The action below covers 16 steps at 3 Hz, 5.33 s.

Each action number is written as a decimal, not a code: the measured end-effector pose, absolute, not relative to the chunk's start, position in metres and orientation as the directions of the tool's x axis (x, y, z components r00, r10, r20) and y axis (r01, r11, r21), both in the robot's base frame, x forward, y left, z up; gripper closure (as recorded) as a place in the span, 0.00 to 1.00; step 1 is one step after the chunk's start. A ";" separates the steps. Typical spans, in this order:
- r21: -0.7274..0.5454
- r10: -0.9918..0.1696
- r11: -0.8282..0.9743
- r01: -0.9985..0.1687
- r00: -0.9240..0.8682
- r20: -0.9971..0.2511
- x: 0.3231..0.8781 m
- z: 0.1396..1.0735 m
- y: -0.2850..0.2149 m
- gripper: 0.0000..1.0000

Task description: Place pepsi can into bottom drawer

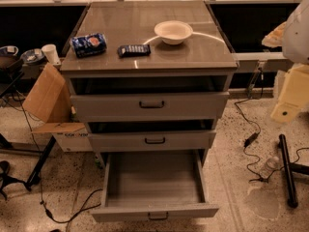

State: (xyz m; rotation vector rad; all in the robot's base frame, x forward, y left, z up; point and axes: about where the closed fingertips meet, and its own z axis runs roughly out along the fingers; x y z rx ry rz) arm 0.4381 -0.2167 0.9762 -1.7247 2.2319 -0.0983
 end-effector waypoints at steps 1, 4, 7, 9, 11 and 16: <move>-0.246 -0.953 0.270 -0.931 -0.221 -0.207 0.438 0.976 -0.216 0.00; -0.262 -0.903 0.257 -0.930 -0.135 -0.408 0.484 0.981 -0.127 0.00; -0.268 -0.883 0.192 -0.944 -0.047 -0.467 0.536 0.979 -0.113 0.00; -0.346 -0.763 0.166 -0.923 0.102 -0.638 0.629 0.987 -0.040 0.00; -0.383 -0.670 0.137 -0.914 0.199 -0.715 0.639 1.000 0.022 0.00; -0.334 -0.561 0.069 -0.940 0.240 -0.792 0.685 0.925 0.108 0.00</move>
Offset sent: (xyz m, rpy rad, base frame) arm 0.0222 0.0414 0.0080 0.0306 -0.0336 0.0350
